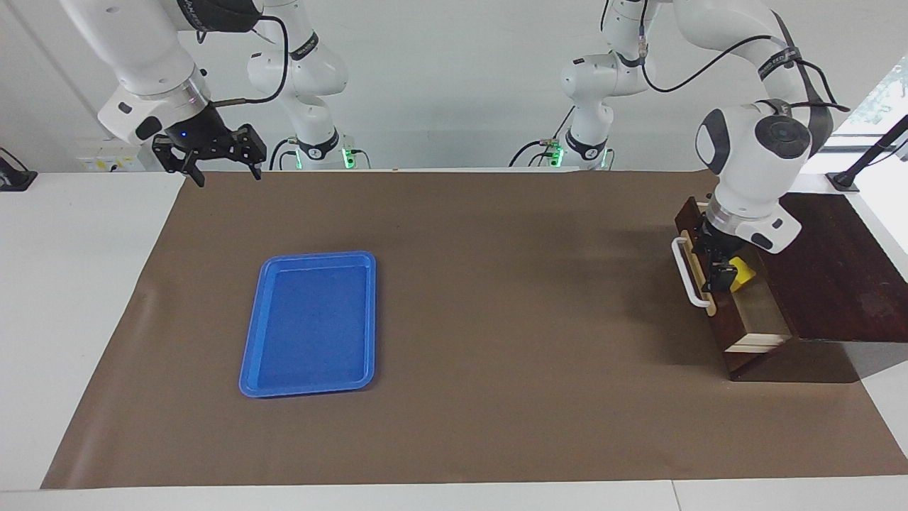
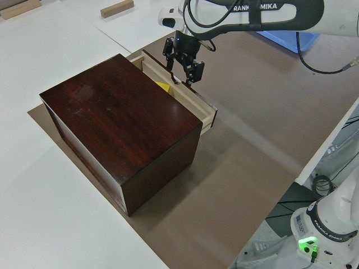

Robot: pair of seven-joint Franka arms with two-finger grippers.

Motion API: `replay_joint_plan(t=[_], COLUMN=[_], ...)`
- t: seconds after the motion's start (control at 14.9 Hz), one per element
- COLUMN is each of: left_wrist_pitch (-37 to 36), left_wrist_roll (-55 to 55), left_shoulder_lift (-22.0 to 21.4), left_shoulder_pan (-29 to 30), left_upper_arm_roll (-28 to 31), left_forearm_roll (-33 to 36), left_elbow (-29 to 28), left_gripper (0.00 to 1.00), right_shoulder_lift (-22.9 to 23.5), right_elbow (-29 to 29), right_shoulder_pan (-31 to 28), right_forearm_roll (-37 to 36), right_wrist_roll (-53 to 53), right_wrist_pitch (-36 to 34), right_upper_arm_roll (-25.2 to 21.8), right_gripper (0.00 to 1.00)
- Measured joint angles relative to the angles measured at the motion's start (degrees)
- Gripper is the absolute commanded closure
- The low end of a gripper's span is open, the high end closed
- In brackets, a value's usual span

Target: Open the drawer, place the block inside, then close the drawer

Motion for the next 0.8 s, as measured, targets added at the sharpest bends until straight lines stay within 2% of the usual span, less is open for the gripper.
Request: replay_joint_plan(t=[0.2, 0.4, 0.6, 0.8], left_wrist_pitch=[0.15, -0.36, -4.06, -13.52], left_wrist_roll=[6.89, 9.69, 16.02, 31.36], left_shoulder_lift=[-0.10, -0.26, -1.89, -4.92], left_shoulder_pan=[4.75, 4.35, 1.17, -3.78], left_upper_arm_roll=[-0.15, -1.09, -2.08, -2.45], left_forearm_roll=[-1.00, -0.20, -0.87, -2.18], left_elbow=[-0.02, 0.02, 0.52, 3.36], left_gripper=[0.00, 0.00, 0.00, 0.00], right_shoulder_lift=[-0.04, -0.03, -0.07, -0.08], right_elbow=[-3.45, -4.59, -4.54, -3.60], right_shoulder_pan=[-0.23, -1.61, -1.85, -1.85], right_forearm_roll=[-0.13, -0.42, -2.33, -2.49], right_wrist_roll=[0.00, 0.00, 0.00, 0.00], right_wrist_pitch=[3.76, 4.63, 4.05, 1.91], right_upper_arm_roll=[0.03, 0.20, 0.21, 0.23], right_gripper=[0.00, 0.00, 0.00, 0.00])
